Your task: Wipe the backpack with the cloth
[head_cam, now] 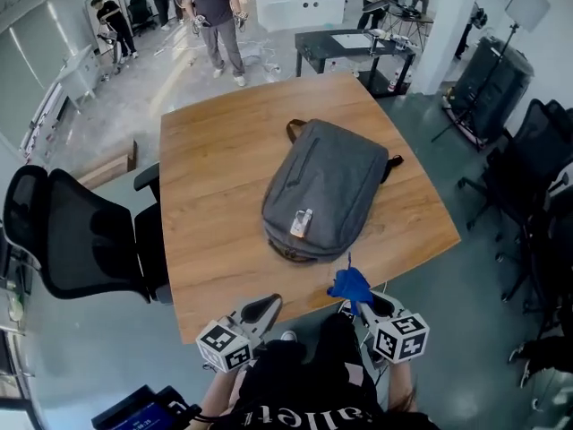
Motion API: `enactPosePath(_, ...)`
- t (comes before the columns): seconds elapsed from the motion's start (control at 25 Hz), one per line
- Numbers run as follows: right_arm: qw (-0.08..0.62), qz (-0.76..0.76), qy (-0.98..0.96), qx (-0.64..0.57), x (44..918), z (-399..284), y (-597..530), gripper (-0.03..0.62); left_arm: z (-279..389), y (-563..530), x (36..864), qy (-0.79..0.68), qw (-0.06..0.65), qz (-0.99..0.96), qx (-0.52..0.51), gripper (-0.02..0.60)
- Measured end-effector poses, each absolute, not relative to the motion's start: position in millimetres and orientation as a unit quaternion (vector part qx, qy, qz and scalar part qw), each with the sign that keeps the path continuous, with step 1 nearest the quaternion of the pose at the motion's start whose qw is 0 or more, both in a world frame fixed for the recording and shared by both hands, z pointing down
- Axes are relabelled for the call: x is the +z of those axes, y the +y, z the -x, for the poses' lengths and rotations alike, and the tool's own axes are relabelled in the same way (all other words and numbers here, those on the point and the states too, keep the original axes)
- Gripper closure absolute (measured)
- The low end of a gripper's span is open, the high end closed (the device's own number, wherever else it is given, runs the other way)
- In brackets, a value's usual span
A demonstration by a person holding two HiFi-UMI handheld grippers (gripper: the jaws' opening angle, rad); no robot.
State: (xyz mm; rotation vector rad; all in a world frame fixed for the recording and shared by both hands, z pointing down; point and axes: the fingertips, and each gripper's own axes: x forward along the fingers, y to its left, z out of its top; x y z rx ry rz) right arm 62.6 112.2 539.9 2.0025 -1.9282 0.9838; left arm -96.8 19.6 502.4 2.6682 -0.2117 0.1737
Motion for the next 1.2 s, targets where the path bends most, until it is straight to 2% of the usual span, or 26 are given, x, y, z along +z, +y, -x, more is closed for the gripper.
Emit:
enactPosePath(0.48, 0.095, -0.697, -0.619, 0.348, 535.7, -16.2, 167.0, 0.516, 80.4, 80.1, 497.0, 0.027, 0.240, -0.968, 0.069, 0.583)
enactPosePath(0.64, 0.094, -0.699, -0.620, 0.345, 528.8, -21.7, 182.2, 0.516, 65.0, 101.6, 494.3, 0.037, 0.241, -0.967, 0.070, 0.584)
enactPosePath(0.84, 0.092, -0.693, -0.624, 0.348, 537.4, -29.2, 223.6, 0.516, 55.4, 148.2, 495.3, 0.036, 0.237, -0.968, 0.072, 0.584)
enactPosePath(1.2, 0.086, -0.666, -0.651, 0.354, 545.3, -13.6, 287.1, 0.516, 75.9, 223.4, 487.1, -0.008, 0.227, -0.970, 0.082, 0.583)
